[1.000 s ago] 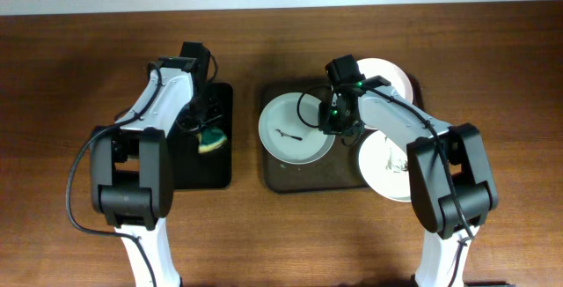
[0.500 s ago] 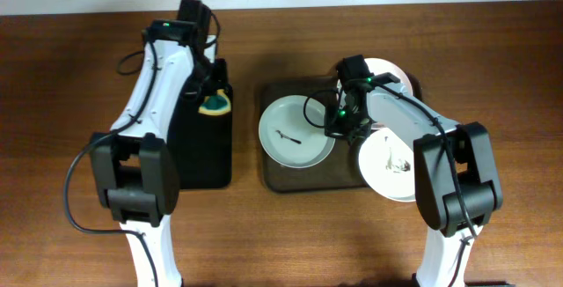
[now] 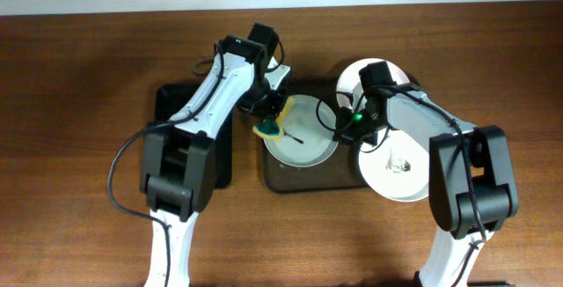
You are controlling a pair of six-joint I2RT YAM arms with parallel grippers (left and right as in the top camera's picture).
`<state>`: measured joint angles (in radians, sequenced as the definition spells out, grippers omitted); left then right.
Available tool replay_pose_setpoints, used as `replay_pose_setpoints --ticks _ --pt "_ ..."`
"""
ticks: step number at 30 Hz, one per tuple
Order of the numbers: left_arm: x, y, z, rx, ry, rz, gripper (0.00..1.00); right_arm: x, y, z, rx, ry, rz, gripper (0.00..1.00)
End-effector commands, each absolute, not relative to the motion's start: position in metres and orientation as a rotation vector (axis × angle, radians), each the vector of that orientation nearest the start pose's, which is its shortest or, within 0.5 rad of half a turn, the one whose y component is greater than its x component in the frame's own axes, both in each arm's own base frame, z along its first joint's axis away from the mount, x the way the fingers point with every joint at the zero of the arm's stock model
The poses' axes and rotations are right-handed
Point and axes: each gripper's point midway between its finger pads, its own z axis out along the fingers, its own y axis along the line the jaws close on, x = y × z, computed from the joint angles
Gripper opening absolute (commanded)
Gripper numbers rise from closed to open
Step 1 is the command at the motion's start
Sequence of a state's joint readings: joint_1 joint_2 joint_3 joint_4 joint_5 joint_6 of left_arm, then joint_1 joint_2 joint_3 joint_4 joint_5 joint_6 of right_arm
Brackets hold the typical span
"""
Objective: Clean dirty plates on tray and stack at the side
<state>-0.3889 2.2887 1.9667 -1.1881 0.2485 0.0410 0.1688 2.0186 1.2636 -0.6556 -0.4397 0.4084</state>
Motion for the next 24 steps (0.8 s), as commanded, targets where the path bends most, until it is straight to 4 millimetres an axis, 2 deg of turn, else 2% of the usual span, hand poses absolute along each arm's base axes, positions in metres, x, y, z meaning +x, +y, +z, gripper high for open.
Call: replay_pose_setpoints --ticks 1,3,6,8,10,11,12,13,14,15,16,18,20,21,22,23,24 --pt "0.397 -0.223 0.019 0.782 3.080 -0.494 0.00 0.356 0.117 -0.033 0.356 3.101 0.564 0.04" --pt "0.380 -0.238 0.005 0.936 3.085 -0.495 0.00 0.356 0.117 -0.032 0.355 3.098 0.571 0.04" --pt "0.345 -0.270 0.001 1.296 3.004 -0.468 0.00 0.356 0.117 -0.032 0.359 3.099 0.571 0.04" --pt "0.336 -0.285 0.002 1.361 2.970 -0.481 0.00 0.356 0.117 -0.032 0.359 3.099 0.570 0.04" --pt "0.330 -0.304 0.009 1.342 2.937 -0.673 0.00 0.356 0.117 -0.032 0.359 3.099 0.570 0.04" --pt "0.336 -0.309 0.010 1.287 2.928 -0.705 0.00 0.356 0.117 -0.032 0.359 3.100 0.570 0.04" --pt "0.351 -0.309 0.009 1.159 2.943 -0.701 0.00 0.355 0.117 -0.032 0.360 3.102 0.569 0.04" --pt "0.374 -0.301 0.006 0.977 2.970 -0.639 0.00 0.355 0.117 -0.032 0.360 3.103 0.569 0.04" --pt "0.402 -0.284 0.003 0.737 2.998 -0.544 0.00 0.355 0.117 -0.032 0.360 3.103 0.569 0.04" --pt "0.418 -0.272 0.001 0.587 3.008 -0.492 0.00 0.355 0.117 -0.032 0.360 3.103 0.569 0.04" --pt "0.441 -0.242 -0.002 0.281 3.034 -0.360 0.00 0.355 0.117 -0.032 0.360 3.103 0.569 0.04" --pt "0.455 -0.199 -0.006 -0.100 3.044 -0.165 0.00 0.355 0.117 -0.032 0.360 3.103 0.568 0.04" --pt "0.445 -0.195 -0.007 -0.122 3.098 -0.178 0.00 0.355 0.117 -0.032 0.360 3.103 0.568 0.04" --pt "0.427 -0.219 -0.002 0.065 3.156 -0.398 0.00 0.355 0.117 -0.032 0.360 3.103 0.568 0.04" --pt "0.411 -0.250 0.010 0.260 3.150 -0.718 0.00 0.355 0.117 -0.032 0.360 3.103 0.568 0.04" --pt "0.400 -0.274 0.024 0.377 3.098 -0.979 0.00 0.355 0.117 -0.032 0.360 3.103 0.569 0.04" --pt "0.396 -0.283 0.030 0.392 3.081 -1.063 0.00 0.355 0.117 -0.032 0.360 3.103 0.569 0.04"
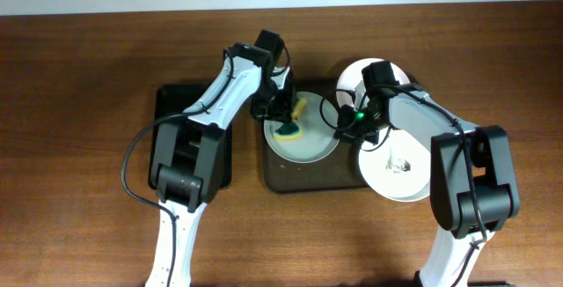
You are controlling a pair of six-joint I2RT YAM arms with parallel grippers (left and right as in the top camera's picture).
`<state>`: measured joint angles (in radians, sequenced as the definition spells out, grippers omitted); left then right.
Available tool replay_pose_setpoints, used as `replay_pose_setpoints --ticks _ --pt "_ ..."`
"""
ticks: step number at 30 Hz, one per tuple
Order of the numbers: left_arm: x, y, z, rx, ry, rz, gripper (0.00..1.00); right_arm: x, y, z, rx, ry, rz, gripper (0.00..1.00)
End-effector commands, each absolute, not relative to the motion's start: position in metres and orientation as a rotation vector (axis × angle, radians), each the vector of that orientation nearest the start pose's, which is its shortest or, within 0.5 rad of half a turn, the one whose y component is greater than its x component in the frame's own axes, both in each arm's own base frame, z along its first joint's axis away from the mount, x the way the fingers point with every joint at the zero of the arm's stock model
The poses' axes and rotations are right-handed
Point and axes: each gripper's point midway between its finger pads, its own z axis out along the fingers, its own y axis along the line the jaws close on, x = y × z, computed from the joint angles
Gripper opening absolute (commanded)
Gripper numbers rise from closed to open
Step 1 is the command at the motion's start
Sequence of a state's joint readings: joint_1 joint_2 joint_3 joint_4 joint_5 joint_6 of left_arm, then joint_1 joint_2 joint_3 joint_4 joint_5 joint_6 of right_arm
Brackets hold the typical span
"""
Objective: Clean dirty plates on tray and stack at the side
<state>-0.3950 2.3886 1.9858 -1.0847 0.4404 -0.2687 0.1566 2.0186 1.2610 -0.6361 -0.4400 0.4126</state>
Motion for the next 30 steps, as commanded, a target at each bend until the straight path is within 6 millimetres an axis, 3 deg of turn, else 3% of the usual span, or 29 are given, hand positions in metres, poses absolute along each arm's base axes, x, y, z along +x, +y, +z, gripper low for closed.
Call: replay_pose_setpoints --ticks 1,4,6,8,9,10,11,12,13,15,16,18,20,21,22,24,25,26,28,30 --pt "0.396 -0.287 0.030 0.409 3.069 -1.067 0.00 0.355 0.117 -0.032 0.360 3.103 0.569 0.04" --pt "0.397 -0.306 0.027 0.476 3.022 -1.042 0.00 0.355 0.117 -0.032 0.360 3.103 0.569 0.04" --pt "0.392 -0.316 0.015 0.424 3.068 -0.992 0.00 0.355 0.117 -0.032 0.360 3.103 0.568 0.04" --pt "0.388 -0.311 0.002 0.455 3.101 -0.799 0.00 0.355 0.117 -0.032 0.360 3.103 0.568 0.04" --pt "0.387 -0.302 -0.003 0.420 3.136 -0.685 0.00 0.355 0.117 -0.032 0.360 3.103 0.568 0.04" --pt "0.389 -0.273 -0.013 0.273 3.201 -0.402 0.00 0.355 0.117 -0.032 0.360 3.103 0.568 0.04" --pt "0.395 -0.227 -0.017 0.113 3.210 -0.045 0.00 0.355 0.117 -0.032 0.360 3.103 0.568 0.04" --pt "0.407 -0.197 -0.012 0.043 3.164 0.161 0.00 0.355 0.117 -0.032 0.360 3.103 0.568 0.04" --pt "0.420 -0.177 -0.004 0.029 3.103 0.297 0.00 0.355 0.117 -0.032 0.360 3.103 0.568 0.04" --pt "0.443 -0.166 0.012 0.021 2.980 0.417 0.00 0.355 0.117 -0.032 0.360 3.103 0.568 0.04" --pt "0.448 -0.180 0.011 0.023 2.971 0.332 0.00 0.355 0.117 -0.032 0.360 3.103 0.568 0.04" --pt "0.425 -0.242 0.006 0.211 3.107 -0.193 0.00 0.355 0.117 -0.032 0.360 3.103 0.568 0.04" --pt "0.400 -0.286 0.020 0.504 3.105 -0.665 0.00 0.355 0.117 -0.032 0.360 3.103 0.568 0.04" --pt "0.398 -0.291 0.023 0.635 3.055 -0.740 0.00 0.355 0.117 -0.032 0.360 3.103 0.569 0.04" --pt "0.414 -0.280 0.028 0.598 3.029 -0.702 0.00 0.354 0.117 -0.032 0.361 3.106 0.568 0.04" --pt "0.456 -0.257 0.061 0.495 2.930 -0.708 0.00 0.353 0.117 -0.033 0.362 3.110 0.568 0.04" --pt "0.496 -0.226 0.109 0.398 2.814 -0.702 0.00 0.353 0.118 -0.032 0.357 3.110 0.574 0.04" --pt "0.515 -0.198 0.148 0.329 2.738 -0.688 0.00 0.354 0.118 -0.031 0.356 3.107 0.575 0.04" --pt "0.522 -0.161 0.193 0.239 2.684 -0.667 0.00 0.359 0.117 -0.009 0.330 3.058 0.574 0.04" --pt "0.513 -0.151 0.192 0.207 2.730 -0.666 0.00 0.362 0.107 0.029 0.271 2.980 0.385 0.04"
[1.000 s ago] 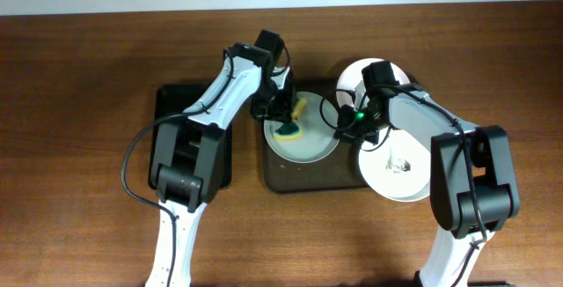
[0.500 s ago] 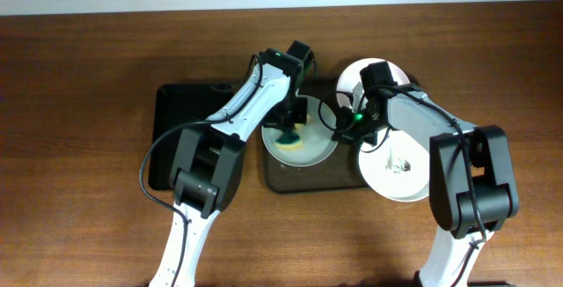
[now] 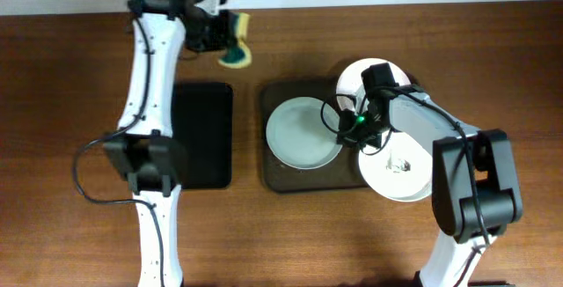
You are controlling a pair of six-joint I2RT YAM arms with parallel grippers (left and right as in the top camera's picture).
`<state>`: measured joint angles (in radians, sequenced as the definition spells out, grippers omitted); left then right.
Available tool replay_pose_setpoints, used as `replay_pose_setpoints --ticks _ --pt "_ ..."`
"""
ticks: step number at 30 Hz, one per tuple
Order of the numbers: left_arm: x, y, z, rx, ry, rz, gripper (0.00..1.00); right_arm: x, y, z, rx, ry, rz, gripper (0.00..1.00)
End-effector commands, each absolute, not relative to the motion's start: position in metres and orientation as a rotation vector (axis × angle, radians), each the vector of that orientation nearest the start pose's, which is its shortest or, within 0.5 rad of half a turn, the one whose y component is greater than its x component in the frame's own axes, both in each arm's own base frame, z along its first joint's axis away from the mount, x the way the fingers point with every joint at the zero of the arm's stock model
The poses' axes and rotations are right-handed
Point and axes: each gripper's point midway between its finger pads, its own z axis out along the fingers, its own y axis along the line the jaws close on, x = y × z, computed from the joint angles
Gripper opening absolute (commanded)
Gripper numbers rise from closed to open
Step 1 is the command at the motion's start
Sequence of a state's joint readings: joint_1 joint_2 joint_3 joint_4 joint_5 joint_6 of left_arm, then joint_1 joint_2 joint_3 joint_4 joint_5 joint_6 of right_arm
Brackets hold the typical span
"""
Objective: Clean dirty plates on tray and stack at the side
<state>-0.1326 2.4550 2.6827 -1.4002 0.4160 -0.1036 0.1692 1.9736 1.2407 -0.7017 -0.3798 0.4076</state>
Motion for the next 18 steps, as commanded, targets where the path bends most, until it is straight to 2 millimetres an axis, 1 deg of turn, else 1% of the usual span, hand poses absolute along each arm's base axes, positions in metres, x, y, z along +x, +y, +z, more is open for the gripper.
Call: replay_pose_setpoints --ticks 1,2,3,4,6,7,9,11,12,14,15,17,18 --pt "0.511 -0.149 0.189 0.199 2.747 -0.665 0.00 0.358 0.097 0.058 0.211 2.914 0.155 0.04" --pt "0.512 -0.147 0.188 0.196 2.747 -0.644 0.00 0.354 0.094 0.077 0.156 2.853 0.002 0.04" --pt "0.512 -0.147 0.188 0.196 2.747 -0.641 0.00 0.349 0.092 0.096 0.146 2.771 -0.180 0.04" --pt "0.512 -0.147 0.188 0.195 2.748 -0.641 0.00 0.344 0.091 0.110 0.136 2.696 -0.319 0.04" --pt "0.512 -0.147 0.188 0.196 2.748 -0.641 0.00 0.334 0.101 0.135 0.090 2.516 -0.556 0.04" --pt "0.512 -0.147 0.188 0.196 2.748 -0.641 0.00 0.332 0.104 0.142 0.075 2.461 -0.608 0.04" --pt "0.512 -0.147 0.188 0.196 2.749 -0.641 0.00 0.327 0.125 0.176 -0.029 2.211 -0.762 0.04" --pt "0.512 -0.147 0.188 0.196 2.749 -0.641 0.00 0.323 0.137 0.202 -0.080 2.044 -0.842 0.04" --pt "0.512 -0.147 0.188 0.196 2.747 -0.641 0.00 0.321 0.142 0.211 -0.095 1.988 -0.864 0.04" --pt "0.512 -0.147 0.188 0.196 2.747 -0.641 0.00 0.319 0.144 0.224 -0.099 1.904 -0.904 0.04" --pt "0.512 -0.147 0.188 0.197 2.747 -0.641 0.00 0.319 0.145 0.224 -0.098 1.908 -0.899 0.04" --pt "0.511 -0.151 0.188 0.208 2.748 -0.643 0.00 0.319 0.145 0.213 -0.014 1.961 -0.805 0.04" --pt "0.509 -0.156 0.188 0.220 2.749 -0.646 0.00 0.322 0.139 0.200 0.057 2.040 -0.742 0.04"
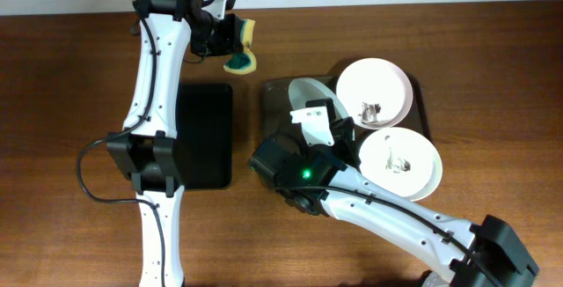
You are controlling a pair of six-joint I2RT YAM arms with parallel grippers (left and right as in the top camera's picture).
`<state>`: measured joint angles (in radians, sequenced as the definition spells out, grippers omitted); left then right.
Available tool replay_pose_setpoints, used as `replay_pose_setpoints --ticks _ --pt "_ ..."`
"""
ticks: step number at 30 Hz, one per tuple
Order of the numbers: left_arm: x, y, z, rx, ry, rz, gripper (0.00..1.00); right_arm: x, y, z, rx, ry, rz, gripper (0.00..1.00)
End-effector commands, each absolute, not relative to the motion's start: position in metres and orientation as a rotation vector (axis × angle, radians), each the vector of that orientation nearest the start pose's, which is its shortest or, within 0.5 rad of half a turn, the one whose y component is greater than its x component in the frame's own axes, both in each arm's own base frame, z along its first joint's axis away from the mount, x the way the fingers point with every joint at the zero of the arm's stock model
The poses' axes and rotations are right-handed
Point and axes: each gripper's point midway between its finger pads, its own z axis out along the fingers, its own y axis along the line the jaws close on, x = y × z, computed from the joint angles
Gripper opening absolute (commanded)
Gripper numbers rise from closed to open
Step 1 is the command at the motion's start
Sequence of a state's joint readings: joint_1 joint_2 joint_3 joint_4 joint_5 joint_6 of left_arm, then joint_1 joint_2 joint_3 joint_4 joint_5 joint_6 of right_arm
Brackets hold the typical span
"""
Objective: Clean dirty plates on tray and stack at the side
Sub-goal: 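Lift the white plate with the right gripper and set it right of the tray, then grasp the rim of the second white plate with the right gripper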
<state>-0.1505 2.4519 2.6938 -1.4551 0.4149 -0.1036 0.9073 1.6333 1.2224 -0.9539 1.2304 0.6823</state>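
Note:
Far back left, above the table, my left gripper is shut on a yellow and green sponge. A clean white plate stands tilted over the back left of the dark tray. My right gripper is at its lower rim and appears shut on it. The right arm's elbow covers the tray's front left. Two dirty white plates with dark scraps lie to the right, one at the back and one in front, overhanging the tray's right edge.
A black mat lies on the brown table to the left of the tray, under the left arm. The right arm stretches from the front right corner across the front of the tray.
The clean plate lay flat on the tray's left and is now tilted up at its back left. The right arm has swung so its elbow is over the tray's front. The sponge barely moved.
The left gripper held the sponge at the left rim of a plate with a dark smear, while the right gripper held its right rim. Then the sponge sat on the plate. Then the sponge was far back left and the plate looked clean. Now the plate is tilted up.

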Motion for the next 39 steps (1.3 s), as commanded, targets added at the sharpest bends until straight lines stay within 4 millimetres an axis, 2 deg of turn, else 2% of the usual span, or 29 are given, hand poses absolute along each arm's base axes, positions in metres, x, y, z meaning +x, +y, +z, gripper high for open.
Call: replay_pose_setpoints --ticks 1,2,3,5,6,8,10,11,13,15,18,19,20,21,22,23,24,26,27,28,29,31,32,33,34,35,36,38,39 --pt "0.507 -0.162 0.188 0.237 2.753 -0.649 0.00 0.325 0.128 0.184 0.117 2.165 -0.677 0.04" --pt "0.504 -0.167 0.187 0.250 2.760 -0.651 0.00 0.325 0.114 0.171 0.195 2.286 -0.598 0.04" --pt "0.499 -0.172 0.183 0.272 2.782 -0.586 0.00 0.328 0.075 0.166 0.421 2.429 -0.437 0.04" --pt "0.495 -0.173 0.177 0.268 2.812 -0.458 0.00 0.330 0.028 0.176 0.552 2.511 -0.258 0.04" --pt "0.495 -0.172 0.174 0.245 2.824 -0.390 0.00 0.328 -0.019 0.183 0.664 2.522 -0.170 0.04" --pt "0.492 -0.172 0.172 0.186 2.843 -0.350 0.00 0.321 -0.090 0.177 0.846 2.513 -0.092 0.04" --pt "0.487 -0.171 0.171 0.150 2.871 -0.345 0.00 0.306 -0.158 0.152 1.127 2.473 0.006 0.04" --pt "0.487 -0.173 0.171 0.119 2.874 -0.352 0.00 0.301 -0.184 0.135 1.240 2.450 0.027 0.04" --pt "0.486 -0.179 0.171 0.125 2.869 -0.358 0.00 0.293 -0.222 0.102 1.386 2.430 0.007 0.04" --pt "0.483 -0.188 0.171 0.153 2.867 -0.350 0.00 0.306 -0.245 0.070 1.402 2.418 -0.005 0.04" --pt "0.487 -0.189 0.171 0.166 2.843 -0.283 0.00 0.311 -0.249 0.020 1.382 2.516 0.006 0.04" --pt "0.489 -0.190 0.172 0.166 2.835 -0.286 0.00 0.310 -0.248 0.014 1.361 2.545 0.006 0.06" --pt "0.490 -0.190 0.172 0.167 2.828 -0.288 0.00 0.308 -0.247 0.014 1.350 2.558 0.006 0.29" --pt "0.492 -0.191 0.173 0.167 2.820 -0.291 0.00 0.308 -0.244 0.017 1.344 2.568 0.021 0.60" --pt "0.493 -0.191 0.173 0.167 2.815 -0.292 0.00 0.308 -0.238 0.028 1.342 2.584 0.061 0.63" --pt "0.494 -0.192 0.174 0.167 2.809 -0.294 0.00 0.308 -0.234 0.044 1.328 2.600 0.093 0.63" --pt "0.496 -0.192 0.175 0.168 2.801 -0.297 0.00 0.308 -0.222 0.081 1.254 2.639 0.156 0.63" --pt "0.497 -0.193 0.175 0.168 2.798 -0.297 0.00 0.306 -0.187 0.112 1.121 2.715 0.279 0.63" --pt "0.497 -0.193 0.175 0.168 2.798 -0.297 0.00 0.299 -0.163 0.114 1.077 2.799 0.314 0.63" --pt "0.497 -0.193 0.175 0.168 2.797 -0.297 0.00 0.290 -0.127 0.105 0.946 2.945 0.360 0.63" --pt "0.499 -0.193 0.176 0.168 2.787 -0.299 0.00 0.284 -0.103 0.096 0.882 3.024 0.385 0.63" --pt "0.502 -0.194 0.177 0.168 2.772 -0.303 0.00 0.274 -0.065 0.074 0.743 3.145 0.395 0.61" --pt "0.504 -0.195 0.178 0.169 2.763 -0.306 0.00 0.270 -0.054 0.063 0.682 3.180 0.369 0.59" --pt "0.506 -0.196 0.179 0.170 2.753 -0.308 0.00 0.262 -0.051 0.048 0.595 3.238 0.229 0.54" --pt "0.508 -0.195 0.180 0.174 2.747 -0.305 0.00 0.257 -0.051 0.040 0.586 3.258 0.110 0.52" --pt "0.507 -0.195 0.179 0.174 2.748 -0.305 0.00 0.258 -0.054 0.039 0.598 3.255 0.043 0.47" --pt "0.507 -0.195 0.179 0.174 2.748 -0.305 0.00 0.257 -0.061 0.039 0.622 3.249 -0.038 0.47" --pt "0.507 -0.195 0.179 0.174 2.749 -0.304 0.00 0.262 -0.064 0.039 0.648 3.219 -0.058 0.43" --pt "0.507 -0.195 0.179 0.174 2.749 -0.304 0.00 0.271 -0.065 0.056 0.740 3.172 -0.054 0.36"
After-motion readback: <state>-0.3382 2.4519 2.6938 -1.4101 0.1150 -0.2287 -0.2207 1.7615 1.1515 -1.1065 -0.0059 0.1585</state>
